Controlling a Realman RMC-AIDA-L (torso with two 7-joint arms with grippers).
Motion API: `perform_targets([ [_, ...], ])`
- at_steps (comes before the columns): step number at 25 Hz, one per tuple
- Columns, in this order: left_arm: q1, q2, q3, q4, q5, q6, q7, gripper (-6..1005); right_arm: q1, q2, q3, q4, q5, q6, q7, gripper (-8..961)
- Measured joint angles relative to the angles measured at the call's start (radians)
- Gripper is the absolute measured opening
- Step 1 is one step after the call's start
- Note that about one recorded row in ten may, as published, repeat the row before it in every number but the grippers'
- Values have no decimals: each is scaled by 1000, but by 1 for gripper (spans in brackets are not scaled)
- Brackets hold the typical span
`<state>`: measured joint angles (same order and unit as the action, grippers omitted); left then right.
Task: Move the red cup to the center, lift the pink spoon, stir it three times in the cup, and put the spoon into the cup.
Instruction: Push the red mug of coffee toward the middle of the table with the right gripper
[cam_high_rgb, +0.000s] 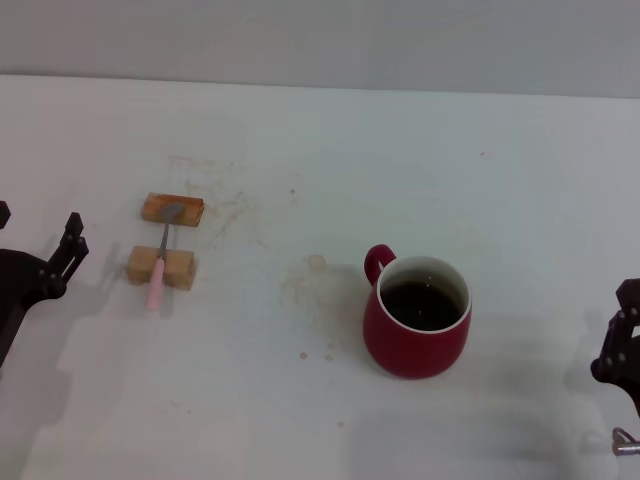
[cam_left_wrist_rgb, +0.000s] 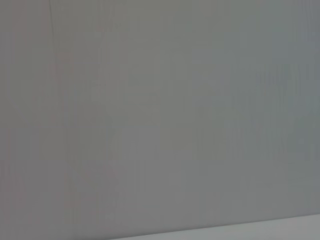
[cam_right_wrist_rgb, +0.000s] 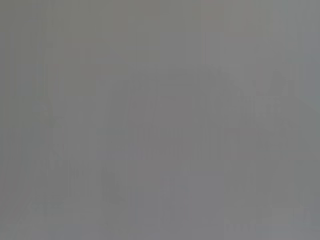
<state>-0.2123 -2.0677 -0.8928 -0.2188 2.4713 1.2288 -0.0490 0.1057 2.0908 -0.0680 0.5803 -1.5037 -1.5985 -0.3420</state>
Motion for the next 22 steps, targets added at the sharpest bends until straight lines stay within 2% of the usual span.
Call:
perform_targets([
  [11, -2, 0, 3, -1, 0, 0, 0, 843, -10, 0, -40, 15, 5, 16, 0, 0],
  [22, -14, 0, 2, 0, 0, -9, 0, 843, -9, 2, -34, 9, 6, 20, 0, 0],
])
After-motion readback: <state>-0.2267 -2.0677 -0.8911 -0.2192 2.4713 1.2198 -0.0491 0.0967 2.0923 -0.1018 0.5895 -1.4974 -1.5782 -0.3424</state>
